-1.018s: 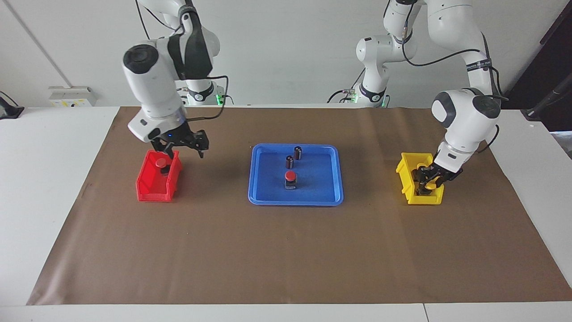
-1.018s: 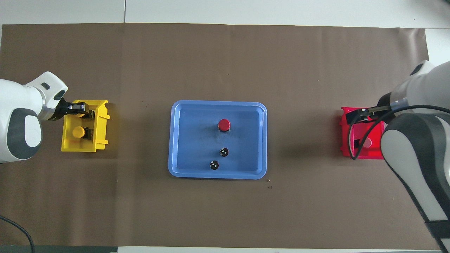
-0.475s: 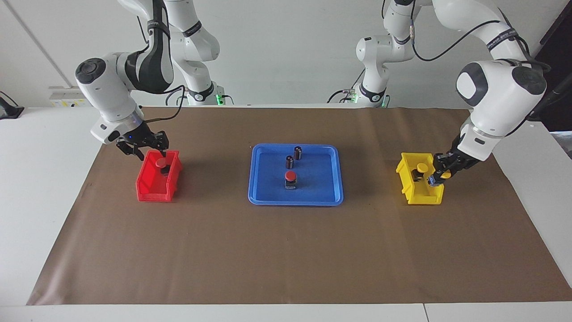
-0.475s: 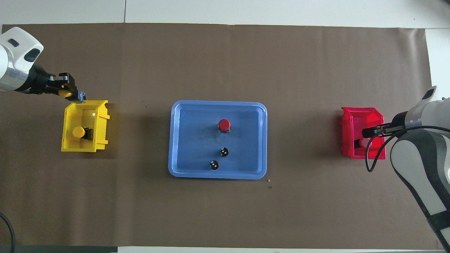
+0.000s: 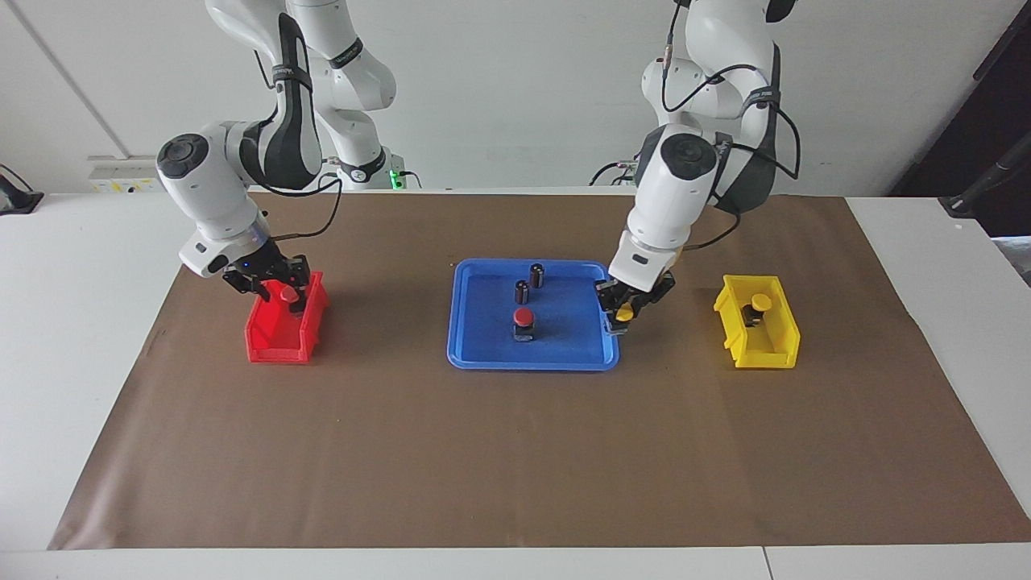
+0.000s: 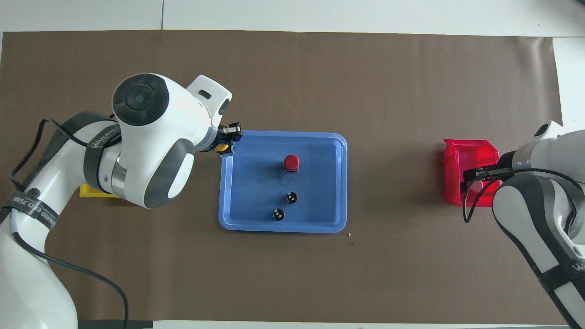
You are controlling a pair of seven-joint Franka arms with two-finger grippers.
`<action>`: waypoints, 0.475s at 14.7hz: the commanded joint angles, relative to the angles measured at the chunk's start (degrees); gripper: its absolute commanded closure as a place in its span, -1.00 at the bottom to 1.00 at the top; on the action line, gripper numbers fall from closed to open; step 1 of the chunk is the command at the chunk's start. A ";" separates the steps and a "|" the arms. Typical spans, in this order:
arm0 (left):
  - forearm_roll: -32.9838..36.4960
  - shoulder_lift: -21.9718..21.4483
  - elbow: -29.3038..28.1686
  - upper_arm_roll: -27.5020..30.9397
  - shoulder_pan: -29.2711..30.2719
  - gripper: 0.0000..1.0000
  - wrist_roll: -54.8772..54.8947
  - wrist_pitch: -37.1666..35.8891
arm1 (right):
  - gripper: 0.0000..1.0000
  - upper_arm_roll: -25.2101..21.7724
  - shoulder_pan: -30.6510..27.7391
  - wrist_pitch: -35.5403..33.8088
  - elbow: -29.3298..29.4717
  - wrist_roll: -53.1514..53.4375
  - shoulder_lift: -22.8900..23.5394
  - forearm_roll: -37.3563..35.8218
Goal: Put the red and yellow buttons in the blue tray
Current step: 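Carry the yellow button into the tray with the left gripper and release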
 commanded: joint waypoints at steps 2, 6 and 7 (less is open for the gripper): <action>0.69 0.73 -4.59 0.93 -4.85 0.93 -4.40 6.11 | -0.35 0.40 -0.64 1.46 -1.68 -0.86 -0.55 0.85; 0.69 3.11 -4.51 1.02 -6.70 0.87 -6.42 7.70 | -0.32 0.31 -0.82 2.16 -2.47 -2.44 -0.73 0.85; 0.69 3.55 -4.51 1.02 -6.79 0.77 -6.43 7.96 | -0.32 0.31 -0.82 2.86 -2.91 -2.44 -0.73 0.85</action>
